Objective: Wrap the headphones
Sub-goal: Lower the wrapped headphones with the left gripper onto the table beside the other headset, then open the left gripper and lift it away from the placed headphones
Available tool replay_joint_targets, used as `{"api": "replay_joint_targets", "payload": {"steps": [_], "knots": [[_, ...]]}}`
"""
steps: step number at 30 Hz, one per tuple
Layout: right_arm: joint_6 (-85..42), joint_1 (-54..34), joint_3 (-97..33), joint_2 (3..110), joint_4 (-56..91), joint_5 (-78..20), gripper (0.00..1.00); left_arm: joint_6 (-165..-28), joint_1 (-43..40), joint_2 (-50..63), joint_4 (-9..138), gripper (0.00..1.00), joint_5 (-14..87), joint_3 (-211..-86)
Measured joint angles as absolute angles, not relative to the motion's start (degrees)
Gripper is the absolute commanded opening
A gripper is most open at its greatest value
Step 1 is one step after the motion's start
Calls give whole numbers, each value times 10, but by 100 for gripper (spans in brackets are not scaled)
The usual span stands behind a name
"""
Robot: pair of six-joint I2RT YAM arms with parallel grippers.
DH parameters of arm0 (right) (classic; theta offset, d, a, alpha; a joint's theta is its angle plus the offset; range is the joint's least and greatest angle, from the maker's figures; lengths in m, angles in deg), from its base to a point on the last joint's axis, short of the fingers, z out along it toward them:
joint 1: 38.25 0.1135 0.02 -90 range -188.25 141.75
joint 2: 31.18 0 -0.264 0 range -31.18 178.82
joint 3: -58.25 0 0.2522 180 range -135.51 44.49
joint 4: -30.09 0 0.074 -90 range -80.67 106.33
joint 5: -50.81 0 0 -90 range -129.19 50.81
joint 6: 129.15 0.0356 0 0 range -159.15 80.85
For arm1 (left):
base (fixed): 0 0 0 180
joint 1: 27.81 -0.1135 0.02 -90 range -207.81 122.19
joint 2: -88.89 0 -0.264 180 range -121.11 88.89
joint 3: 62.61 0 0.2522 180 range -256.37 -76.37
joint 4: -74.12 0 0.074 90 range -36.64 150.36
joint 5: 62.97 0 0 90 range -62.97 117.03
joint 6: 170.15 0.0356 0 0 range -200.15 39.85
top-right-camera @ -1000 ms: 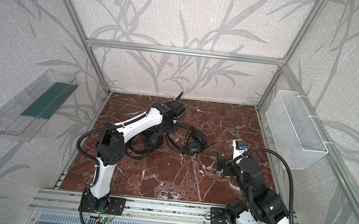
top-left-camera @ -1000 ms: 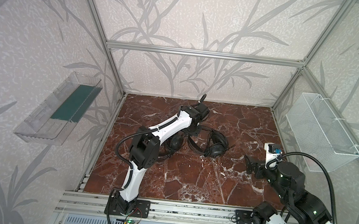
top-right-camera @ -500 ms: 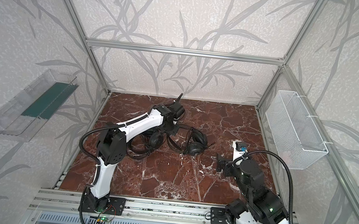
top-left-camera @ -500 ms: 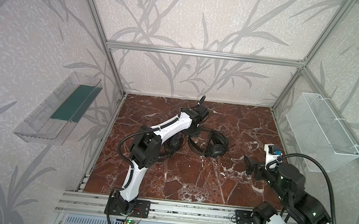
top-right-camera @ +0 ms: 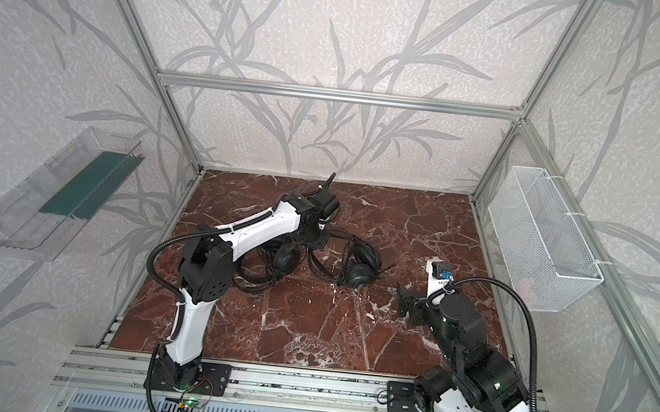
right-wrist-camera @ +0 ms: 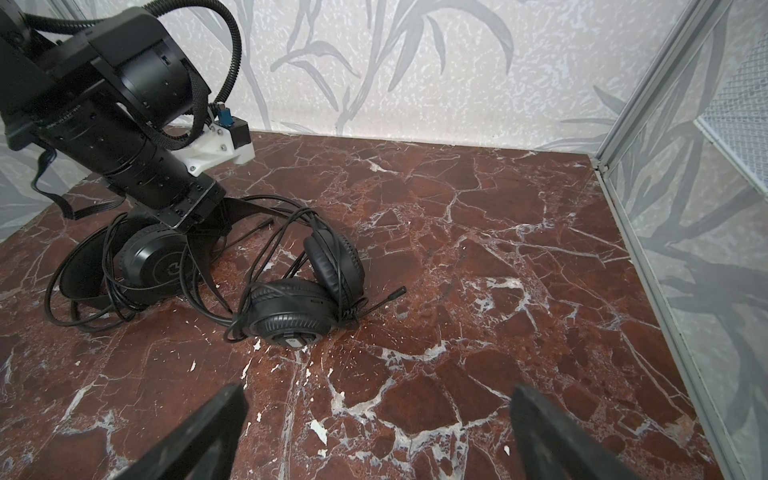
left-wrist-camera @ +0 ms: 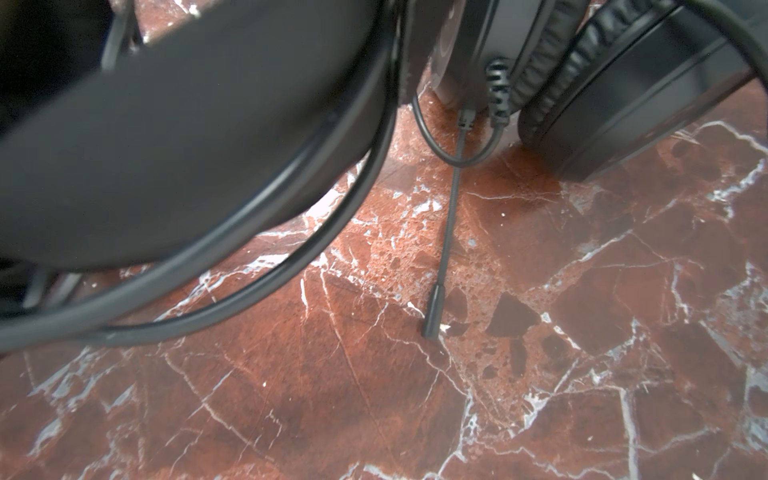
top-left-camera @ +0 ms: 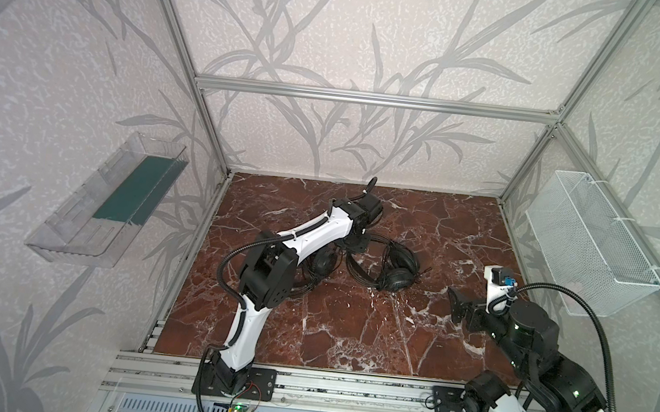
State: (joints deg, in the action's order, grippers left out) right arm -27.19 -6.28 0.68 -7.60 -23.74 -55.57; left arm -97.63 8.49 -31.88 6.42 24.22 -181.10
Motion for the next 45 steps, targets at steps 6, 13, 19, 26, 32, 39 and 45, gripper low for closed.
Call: {"api": "replay_joint_targets", "payload": {"steps": [6, 13, 19, 26, 32, 39, 45], "knots": [[-272, -63, 11, -81, -233, -552, 99, -982, 85, -323, 71, 41, 253, -1811], [-272, -63, 12, -81, -233, -551, 99, -983, 85, -323, 73, 50, 257, -1811], [-272, -63, 12, -81, -229, -551, 99, -983, 85, -323, 72, 51, 259, -1812], [-272, -63, 12, -82, -229, -550, 99, -982, 85, -319, 67, 58, 263, -1825], [-272, -63, 13, -84, -229, -550, 99, -980, 85, -303, 62, 72, 271, -1855], [-274, -63, 17, -84, -226, -550, 99, -978, 85, -274, 62, 99, 254, -1903], [-281, -63, 23, -83, -225, -552, 99, -978, 77, -226, 95, 99, 175, -1927]]}}
